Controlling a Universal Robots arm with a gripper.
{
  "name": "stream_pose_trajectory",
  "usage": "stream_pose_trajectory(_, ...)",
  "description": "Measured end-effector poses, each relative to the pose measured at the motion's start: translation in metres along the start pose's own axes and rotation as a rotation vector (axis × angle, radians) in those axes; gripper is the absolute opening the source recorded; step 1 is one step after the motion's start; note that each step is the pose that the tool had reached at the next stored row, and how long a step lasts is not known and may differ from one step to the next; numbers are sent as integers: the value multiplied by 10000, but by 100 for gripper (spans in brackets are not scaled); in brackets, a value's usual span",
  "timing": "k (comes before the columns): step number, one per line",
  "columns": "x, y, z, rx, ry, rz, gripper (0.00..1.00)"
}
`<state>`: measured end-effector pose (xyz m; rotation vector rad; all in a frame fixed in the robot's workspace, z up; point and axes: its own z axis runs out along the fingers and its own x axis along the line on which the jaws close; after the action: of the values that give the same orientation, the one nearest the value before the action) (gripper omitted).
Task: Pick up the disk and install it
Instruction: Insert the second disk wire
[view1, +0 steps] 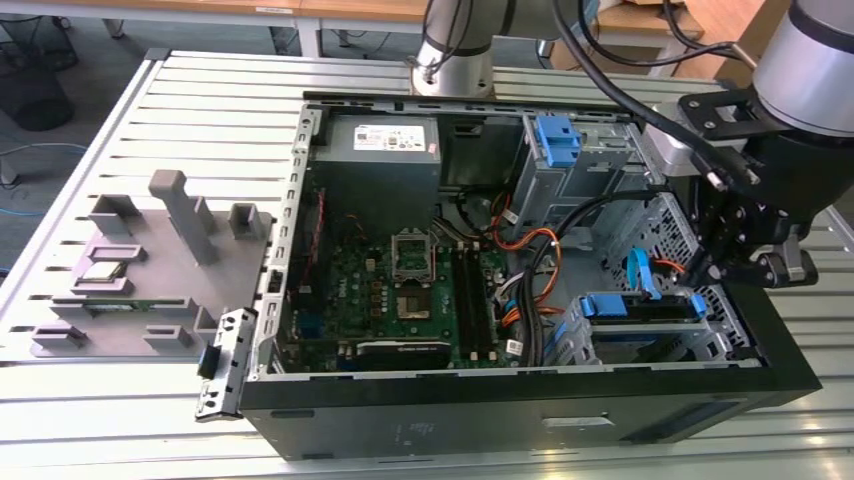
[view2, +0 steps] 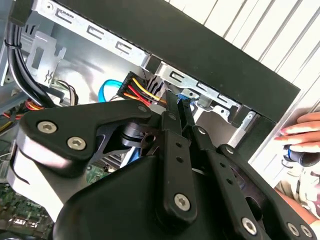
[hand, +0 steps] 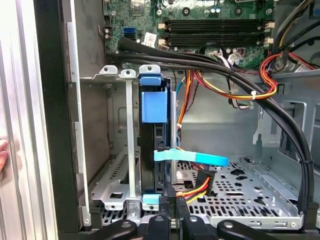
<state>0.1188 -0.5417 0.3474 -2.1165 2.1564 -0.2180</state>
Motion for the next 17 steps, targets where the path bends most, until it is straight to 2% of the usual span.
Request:
stream_pose_trajectory(3, 9, 18, 2, 100, -4, -14, 17)
stream_pose_trajectory(13, 10, 22, 2, 105, -6, -19, 17)
stream_pose_trajectory(14, 10, 28, 1, 151, -8, -17, 17)
stream_pose_trajectory(17, 10, 67, -4, 472, -14, -11, 17)
